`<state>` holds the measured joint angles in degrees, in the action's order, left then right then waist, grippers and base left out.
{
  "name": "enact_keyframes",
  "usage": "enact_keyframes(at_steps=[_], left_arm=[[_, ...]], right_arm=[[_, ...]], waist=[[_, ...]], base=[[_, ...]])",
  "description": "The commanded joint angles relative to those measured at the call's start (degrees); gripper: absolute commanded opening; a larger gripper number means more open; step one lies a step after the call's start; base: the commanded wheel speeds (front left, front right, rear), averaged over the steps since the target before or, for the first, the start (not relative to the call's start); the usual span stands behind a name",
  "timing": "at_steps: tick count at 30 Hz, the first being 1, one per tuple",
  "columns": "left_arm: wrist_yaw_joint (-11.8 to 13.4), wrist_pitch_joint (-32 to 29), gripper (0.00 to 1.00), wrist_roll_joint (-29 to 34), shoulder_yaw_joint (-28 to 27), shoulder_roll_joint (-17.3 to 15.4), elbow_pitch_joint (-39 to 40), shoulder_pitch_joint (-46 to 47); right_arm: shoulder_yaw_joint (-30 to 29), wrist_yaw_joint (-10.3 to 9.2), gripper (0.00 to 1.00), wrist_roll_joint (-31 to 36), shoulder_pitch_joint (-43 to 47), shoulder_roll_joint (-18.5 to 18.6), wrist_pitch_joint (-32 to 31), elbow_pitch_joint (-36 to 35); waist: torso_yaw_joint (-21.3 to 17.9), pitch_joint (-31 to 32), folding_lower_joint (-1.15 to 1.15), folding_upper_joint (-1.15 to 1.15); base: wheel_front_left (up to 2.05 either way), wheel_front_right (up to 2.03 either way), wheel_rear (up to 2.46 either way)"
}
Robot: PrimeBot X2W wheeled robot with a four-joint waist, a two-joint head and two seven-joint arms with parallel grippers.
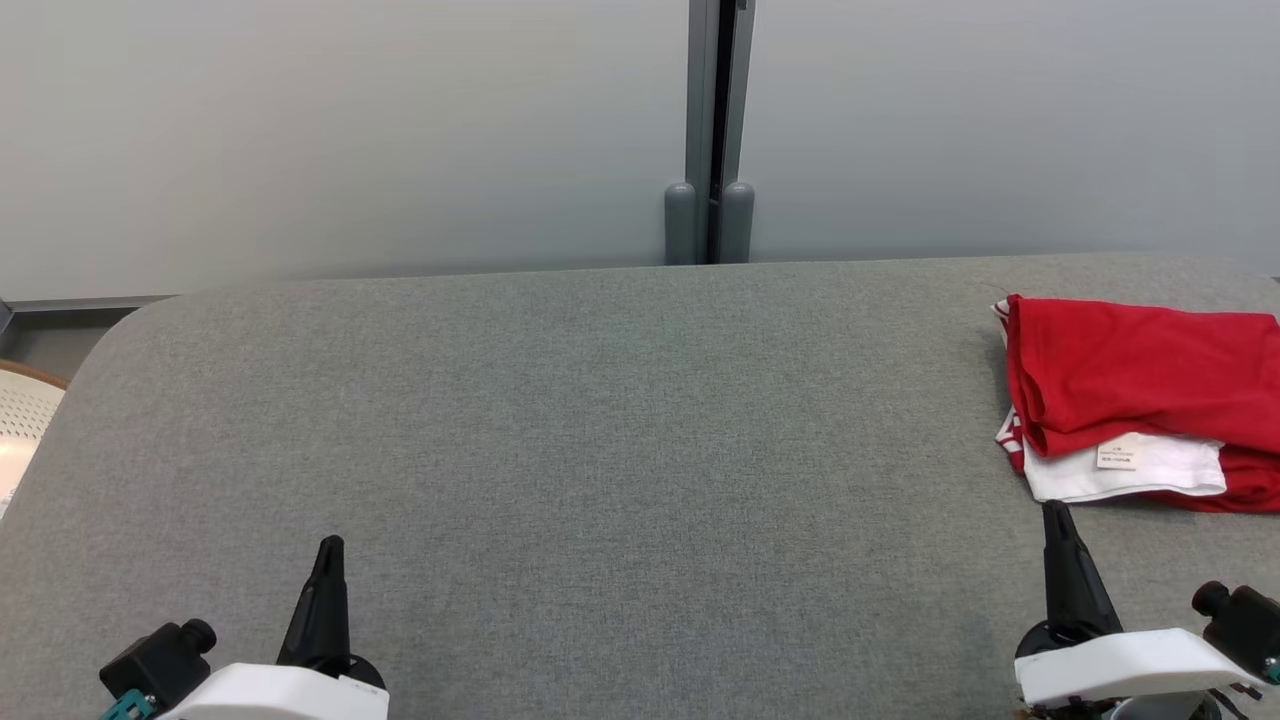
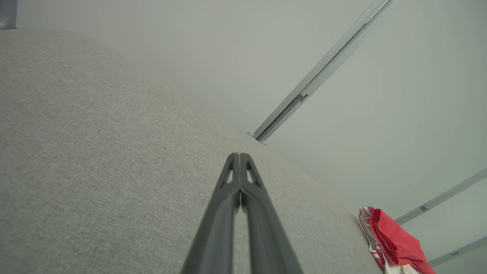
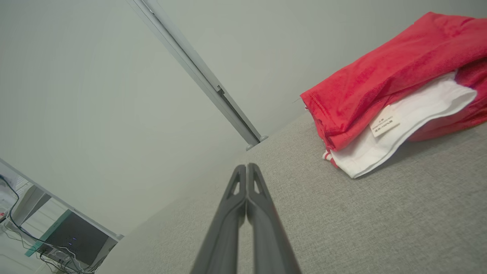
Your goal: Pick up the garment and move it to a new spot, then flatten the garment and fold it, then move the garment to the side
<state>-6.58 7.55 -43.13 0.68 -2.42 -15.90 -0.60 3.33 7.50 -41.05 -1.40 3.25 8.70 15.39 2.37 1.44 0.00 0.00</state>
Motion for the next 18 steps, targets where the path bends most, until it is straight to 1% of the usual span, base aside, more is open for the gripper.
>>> enact_keyframes(at_steps=[1, 18], left_arm=[[-0.37, -0.41, 0.0, -1.68, -0.55, -0.27, 0.95, 2.17], [-0.54, -3.83, 0.0, -13.54, -2.25, -0.35, 1.26, 3.46]], right_arm=[[-0.41, 0.0, 0.0, -1.9, -1.71, 0.57, -0.42, -1.07], [-2.23, -0.01, 0.0, -14.66, -2.58, 0.79, -3.72, -1.24]], waist=[[-0.02, -0.02, 0.0, 0.0], [-0.44, -0.3, 0.0, 0.0]], base=[[0.0, 0.0, 0.0], [0.0, 0.0, 0.0]])
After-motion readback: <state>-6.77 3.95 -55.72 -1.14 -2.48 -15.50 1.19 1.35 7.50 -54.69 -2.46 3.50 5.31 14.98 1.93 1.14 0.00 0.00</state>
